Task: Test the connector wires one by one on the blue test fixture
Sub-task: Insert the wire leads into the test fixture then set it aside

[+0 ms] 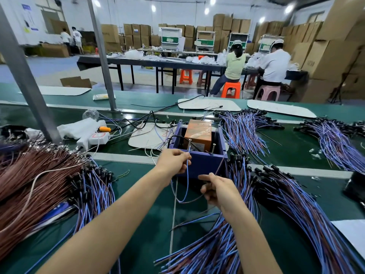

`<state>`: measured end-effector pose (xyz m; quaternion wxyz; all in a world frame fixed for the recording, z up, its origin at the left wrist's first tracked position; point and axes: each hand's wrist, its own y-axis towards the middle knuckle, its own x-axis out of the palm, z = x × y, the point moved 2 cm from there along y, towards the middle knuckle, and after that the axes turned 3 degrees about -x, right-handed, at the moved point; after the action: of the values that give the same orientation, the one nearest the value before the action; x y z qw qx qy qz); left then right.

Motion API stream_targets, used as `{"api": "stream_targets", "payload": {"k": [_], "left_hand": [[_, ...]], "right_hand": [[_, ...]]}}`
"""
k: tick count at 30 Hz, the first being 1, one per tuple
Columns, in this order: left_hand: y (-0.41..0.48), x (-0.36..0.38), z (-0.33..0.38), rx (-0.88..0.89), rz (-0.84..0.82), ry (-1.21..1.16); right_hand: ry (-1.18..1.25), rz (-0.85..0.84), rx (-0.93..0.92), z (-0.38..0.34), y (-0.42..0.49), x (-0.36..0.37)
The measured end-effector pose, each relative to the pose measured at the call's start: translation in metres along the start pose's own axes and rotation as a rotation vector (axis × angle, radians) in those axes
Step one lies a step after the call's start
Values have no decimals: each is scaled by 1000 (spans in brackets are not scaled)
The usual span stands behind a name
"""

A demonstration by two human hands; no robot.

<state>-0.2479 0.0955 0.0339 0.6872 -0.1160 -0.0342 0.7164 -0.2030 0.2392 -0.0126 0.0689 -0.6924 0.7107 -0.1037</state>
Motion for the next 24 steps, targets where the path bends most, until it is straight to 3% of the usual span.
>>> {"api": "stream_targets", "payload": {"k": [16,24], "left_hand": [[11,3,-9,0,22,-90],[10,4,-13,-7,18,-136]], "right_hand": [[-106,13,-37,-4,15,1],[-147,-67,-54,-6,10,2]]}}
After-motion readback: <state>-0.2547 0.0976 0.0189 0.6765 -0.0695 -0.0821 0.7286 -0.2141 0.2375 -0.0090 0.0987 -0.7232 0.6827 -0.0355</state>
